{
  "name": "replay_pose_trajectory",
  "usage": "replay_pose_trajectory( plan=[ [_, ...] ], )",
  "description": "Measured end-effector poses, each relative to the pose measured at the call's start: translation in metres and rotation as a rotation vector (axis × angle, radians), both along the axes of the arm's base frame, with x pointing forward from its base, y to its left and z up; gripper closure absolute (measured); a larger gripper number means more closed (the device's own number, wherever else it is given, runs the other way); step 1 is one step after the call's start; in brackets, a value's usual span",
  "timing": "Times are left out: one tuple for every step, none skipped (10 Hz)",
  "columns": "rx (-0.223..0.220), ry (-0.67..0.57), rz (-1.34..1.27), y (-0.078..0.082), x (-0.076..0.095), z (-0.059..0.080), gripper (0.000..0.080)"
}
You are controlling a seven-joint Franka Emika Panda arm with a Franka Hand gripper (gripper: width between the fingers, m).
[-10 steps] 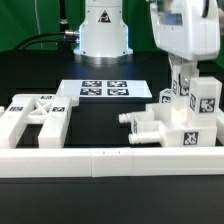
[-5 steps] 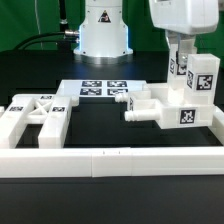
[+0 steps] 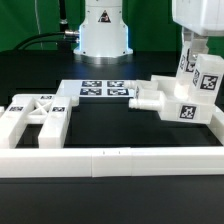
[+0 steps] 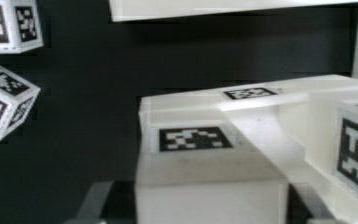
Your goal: Assemble chair
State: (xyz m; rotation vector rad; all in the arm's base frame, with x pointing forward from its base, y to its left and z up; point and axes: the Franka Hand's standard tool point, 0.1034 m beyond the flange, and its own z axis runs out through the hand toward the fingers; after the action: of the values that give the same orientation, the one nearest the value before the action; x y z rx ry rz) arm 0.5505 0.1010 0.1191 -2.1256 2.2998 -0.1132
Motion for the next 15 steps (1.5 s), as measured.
replay_pose_trajectory(
  plan=[
    [-0.006, 0.003, 0.013, 0.005, -0.002, -0.002, 0.0510],
    [-0.007, 0.007, 0.021, 0.004, -0.002, -0.004, 0.0510],
    [-0.010, 0.011, 0.050, 0.000, -0.003, -0.005, 0.0510],
    [-0.028, 0.028, 0.151, -0.023, -0.005, -0.007, 0.0510],
    [-0.045, 0.037, 0.176, -0.054, -0.007, -0.007, 0.0510],
    [-0.057, 0.041, 0.215, -0.078, -0.008, -0.004, 0.0510],
    [-0.064, 0.045, 0.249, -0.107, -0.009, 0.000, 0.0510],
    [-0.082, 0.043, 0.220, -0.121, -0.008, 0.003, 0.0510],
    [-0.085, 0.046, 0.226, -0.109, -0.009, -0.002, 0.0510],
    [-0.079, 0.048, 0.242, -0.106, -0.010, -0.004, 0.0510],
    [-0.102, 0.046, 0.216, -0.106, -0.009, -0.006, 0.0510],
    [-0.143, 0.061, 0.221, -0.098, -0.011, -0.015, 0.0510],
    [-0.158, 0.128, 0.223, -0.106, -0.017, -0.024, 0.0510],
    [-0.188, 0.170, 0.206, -0.124, -0.019, -0.025, 0.0510],
    [-0.240, 0.194, 0.206, -0.133, -0.020, -0.017, 0.0510]
  ],
)
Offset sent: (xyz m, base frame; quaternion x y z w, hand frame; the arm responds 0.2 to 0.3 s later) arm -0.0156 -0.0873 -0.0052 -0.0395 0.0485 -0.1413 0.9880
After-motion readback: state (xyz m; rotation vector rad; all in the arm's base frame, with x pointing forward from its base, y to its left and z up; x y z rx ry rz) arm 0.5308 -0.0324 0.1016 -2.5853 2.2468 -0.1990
